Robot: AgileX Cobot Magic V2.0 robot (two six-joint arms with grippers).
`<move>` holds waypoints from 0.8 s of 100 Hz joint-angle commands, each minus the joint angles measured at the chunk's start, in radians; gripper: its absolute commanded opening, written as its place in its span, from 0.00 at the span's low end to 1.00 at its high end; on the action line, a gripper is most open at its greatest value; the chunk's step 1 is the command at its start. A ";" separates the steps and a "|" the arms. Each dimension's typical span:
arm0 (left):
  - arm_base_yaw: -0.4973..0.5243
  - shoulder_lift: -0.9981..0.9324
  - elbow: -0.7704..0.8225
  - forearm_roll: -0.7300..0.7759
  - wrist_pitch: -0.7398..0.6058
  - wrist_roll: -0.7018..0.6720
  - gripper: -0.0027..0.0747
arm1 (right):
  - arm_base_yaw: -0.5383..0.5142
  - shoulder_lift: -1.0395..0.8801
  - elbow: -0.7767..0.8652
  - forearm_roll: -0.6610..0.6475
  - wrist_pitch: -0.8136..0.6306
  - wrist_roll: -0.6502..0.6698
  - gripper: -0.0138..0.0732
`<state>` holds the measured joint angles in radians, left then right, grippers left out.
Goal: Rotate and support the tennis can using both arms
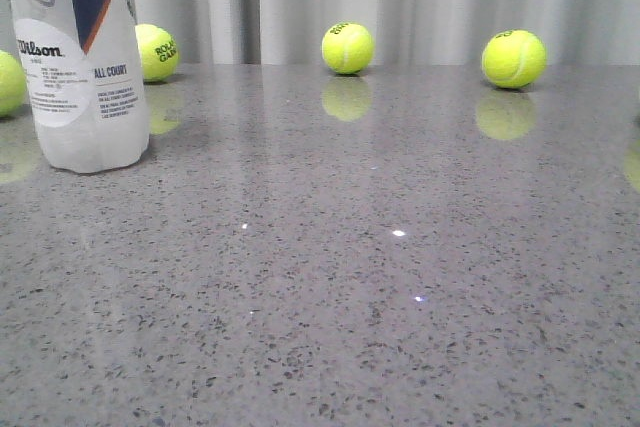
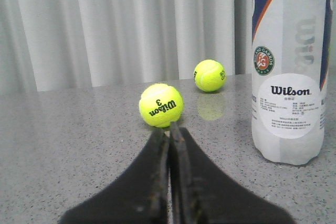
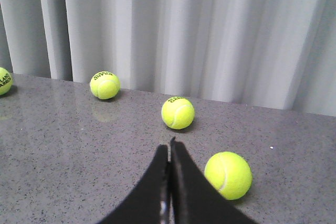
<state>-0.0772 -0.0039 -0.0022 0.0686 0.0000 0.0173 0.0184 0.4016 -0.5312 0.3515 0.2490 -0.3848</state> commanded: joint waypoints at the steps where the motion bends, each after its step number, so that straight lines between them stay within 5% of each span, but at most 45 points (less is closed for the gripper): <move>1: 0.002 -0.038 0.046 -0.011 -0.068 -0.008 0.01 | 0.001 -0.014 -0.005 -0.016 -0.085 0.046 0.08; 30: 0.002 -0.038 0.046 -0.011 -0.068 -0.008 0.01 | 0.001 -0.213 0.164 -0.351 -0.153 0.430 0.08; 80: 0.002 -0.038 0.046 -0.011 -0.068 -0.008 0.01 | 0.001 -0.434 0.409 -0.357 -0.212 0.441 0.08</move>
<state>-0.0772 -0.0039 -0.0022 0.0686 0.0000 0.0173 0.0184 -0.0109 -0.1261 0.0086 0.1494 0.0552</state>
